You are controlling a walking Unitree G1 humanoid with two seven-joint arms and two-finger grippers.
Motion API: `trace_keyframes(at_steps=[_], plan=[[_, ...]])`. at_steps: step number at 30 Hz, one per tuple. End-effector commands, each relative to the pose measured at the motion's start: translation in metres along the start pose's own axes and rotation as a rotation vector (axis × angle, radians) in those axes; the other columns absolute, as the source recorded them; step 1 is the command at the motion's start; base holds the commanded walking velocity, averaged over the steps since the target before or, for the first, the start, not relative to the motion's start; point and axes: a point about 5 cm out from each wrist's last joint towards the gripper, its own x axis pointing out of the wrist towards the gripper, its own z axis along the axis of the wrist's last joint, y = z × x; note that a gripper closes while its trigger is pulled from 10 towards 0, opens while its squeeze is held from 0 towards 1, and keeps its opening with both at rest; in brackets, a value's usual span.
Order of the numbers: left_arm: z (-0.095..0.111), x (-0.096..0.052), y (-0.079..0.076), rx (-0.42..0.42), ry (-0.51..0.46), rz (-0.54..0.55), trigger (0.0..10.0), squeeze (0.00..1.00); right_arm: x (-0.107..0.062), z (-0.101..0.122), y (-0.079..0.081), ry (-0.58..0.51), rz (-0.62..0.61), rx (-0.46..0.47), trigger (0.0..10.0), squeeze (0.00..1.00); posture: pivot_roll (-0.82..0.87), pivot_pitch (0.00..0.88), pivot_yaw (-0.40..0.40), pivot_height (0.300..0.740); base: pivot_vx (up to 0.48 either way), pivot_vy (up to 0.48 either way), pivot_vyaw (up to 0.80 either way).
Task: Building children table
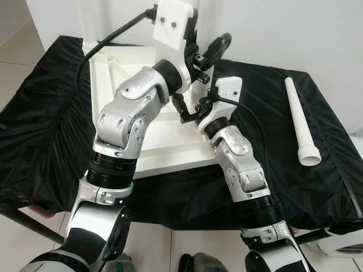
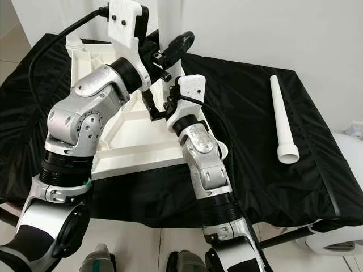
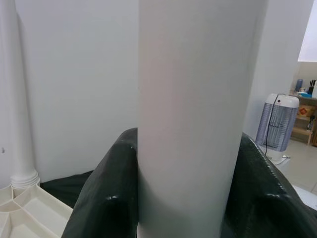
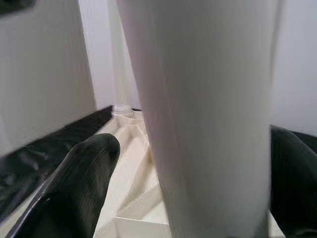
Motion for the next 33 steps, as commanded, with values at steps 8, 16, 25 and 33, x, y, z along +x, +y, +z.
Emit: trace_keyframes(at_steps=[8,16,25,33], plan=[[0.0,0.002,-0.002,0.061,0.001,-0.003,10.0,0.0,-0.002,0.008,-0.006,0.026,-0.064,-0.083,10.0,0.0,0.04,0.015,-0.087,0.74,0.0,0.0,0.0],[-0.003,0.002,-0.004,0.08,0.009,-0.011,10.0,0.0,-0.002,0.015,-0.008,0.022,-0.078,-0.096,4.2,0.0,0.04,0.016,-0.09,0.74,0.0,0.0,0.0],[-0.003,0.002,-0.002,0.098,0.008,0.006,10.0,0.0,-0.005,0.016,-0.006,0.056,-0.141,-0.076,6.8,0.0,0.04,0.016,-0.089,0.74,0.0,0.0,0.0],[-0.002,0.002,-0.003,0.101,0.004,0.013,10.0,0.0,-0.006,0.014,-0.007,0.082,-0.182,-0.094,10.0,0.0,0.04,0.018,-0.09,0.74,0.0,0.0,0.0]])
